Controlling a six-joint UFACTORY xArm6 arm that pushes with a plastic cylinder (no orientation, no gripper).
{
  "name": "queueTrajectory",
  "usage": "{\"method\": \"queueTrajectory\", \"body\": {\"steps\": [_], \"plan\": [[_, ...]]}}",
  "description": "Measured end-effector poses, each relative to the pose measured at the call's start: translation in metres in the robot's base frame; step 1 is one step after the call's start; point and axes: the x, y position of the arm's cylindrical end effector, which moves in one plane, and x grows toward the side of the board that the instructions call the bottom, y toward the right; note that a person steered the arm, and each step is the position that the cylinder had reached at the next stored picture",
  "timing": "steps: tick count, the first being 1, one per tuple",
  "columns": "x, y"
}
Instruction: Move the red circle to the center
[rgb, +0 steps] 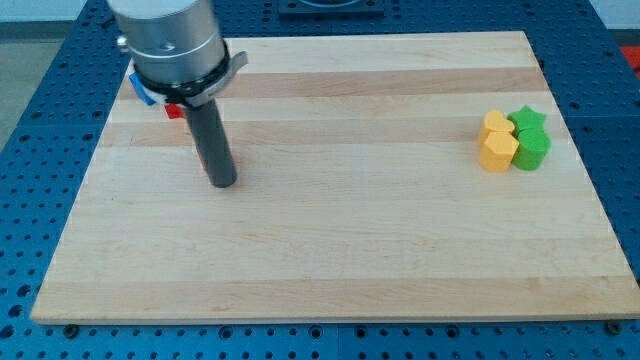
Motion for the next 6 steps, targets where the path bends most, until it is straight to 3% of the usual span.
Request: {"method": "queueTrajectory", "body": {"steps": [4, 5, 6], "plan": [[0.002, -0.059], [-0.047, -0.054], [-0.048, -0.053]]}}
